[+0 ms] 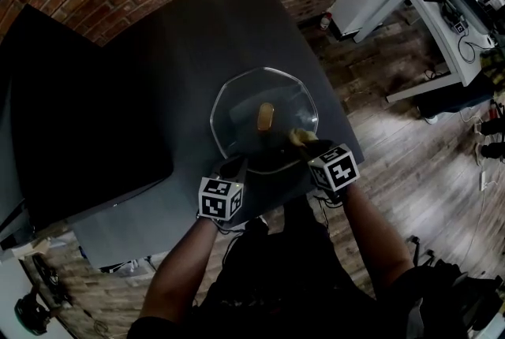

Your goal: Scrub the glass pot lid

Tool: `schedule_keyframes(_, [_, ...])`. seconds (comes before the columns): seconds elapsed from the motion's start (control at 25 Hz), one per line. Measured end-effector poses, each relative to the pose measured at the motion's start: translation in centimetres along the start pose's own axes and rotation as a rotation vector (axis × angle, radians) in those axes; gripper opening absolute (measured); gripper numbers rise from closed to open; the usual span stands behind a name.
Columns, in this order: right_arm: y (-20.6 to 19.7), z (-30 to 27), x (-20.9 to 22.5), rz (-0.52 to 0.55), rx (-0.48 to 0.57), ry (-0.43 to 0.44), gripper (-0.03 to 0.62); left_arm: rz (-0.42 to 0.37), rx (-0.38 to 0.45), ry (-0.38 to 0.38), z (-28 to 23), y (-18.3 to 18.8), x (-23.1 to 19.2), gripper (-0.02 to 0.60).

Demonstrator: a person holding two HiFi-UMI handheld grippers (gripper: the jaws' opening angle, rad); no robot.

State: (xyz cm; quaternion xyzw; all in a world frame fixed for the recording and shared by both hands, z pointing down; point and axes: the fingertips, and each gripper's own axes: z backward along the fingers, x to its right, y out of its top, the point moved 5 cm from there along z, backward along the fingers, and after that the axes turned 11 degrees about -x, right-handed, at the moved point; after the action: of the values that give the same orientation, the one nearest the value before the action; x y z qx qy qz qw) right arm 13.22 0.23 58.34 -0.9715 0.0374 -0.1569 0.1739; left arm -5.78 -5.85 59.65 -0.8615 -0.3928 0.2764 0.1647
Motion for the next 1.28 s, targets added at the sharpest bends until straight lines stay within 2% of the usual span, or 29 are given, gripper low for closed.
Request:
schedule_keyframes(0.24, [2.9,0.2,4.8,0.024,0.022,-0.058,0.043,0.009,0.004,0.001,0.0,0.2,0.1,0.031])
schedule_keyframes(0.44, [6.5,-0.3,6.7,0.042,0.056,-0.092,0.043,0.014,0.006,0.006,-0.3,0.6,0.1,0.031])
schedule_keyframes(0.72, [9.6,-1.2,8.8,0.022,0.07,-0.155,0.044,0.032,0.012,0.011,-0.4,0.6,0.1,0.031])
schedule_keyframes(0.96, [8.5,-1.1,7.2,0.064,0.078,-0.185,0.044,0.035,0.015,0.013,-0.4,0.6,-0.1,0.031])
schedule_keyframes(1.12, [6.3,-0.8,4.7,0.098,0.087,-0.19,0.044,0.036,0.015,0.014,-0.5,0.5,-0.2,0.031])
schedule_keyframes(1.28, [3.7,-0.8,2.0,0.083,0.095,-0.186,0.044,0.045,-0.003,0.021,-0.5,0.5,-0.2,0.031])
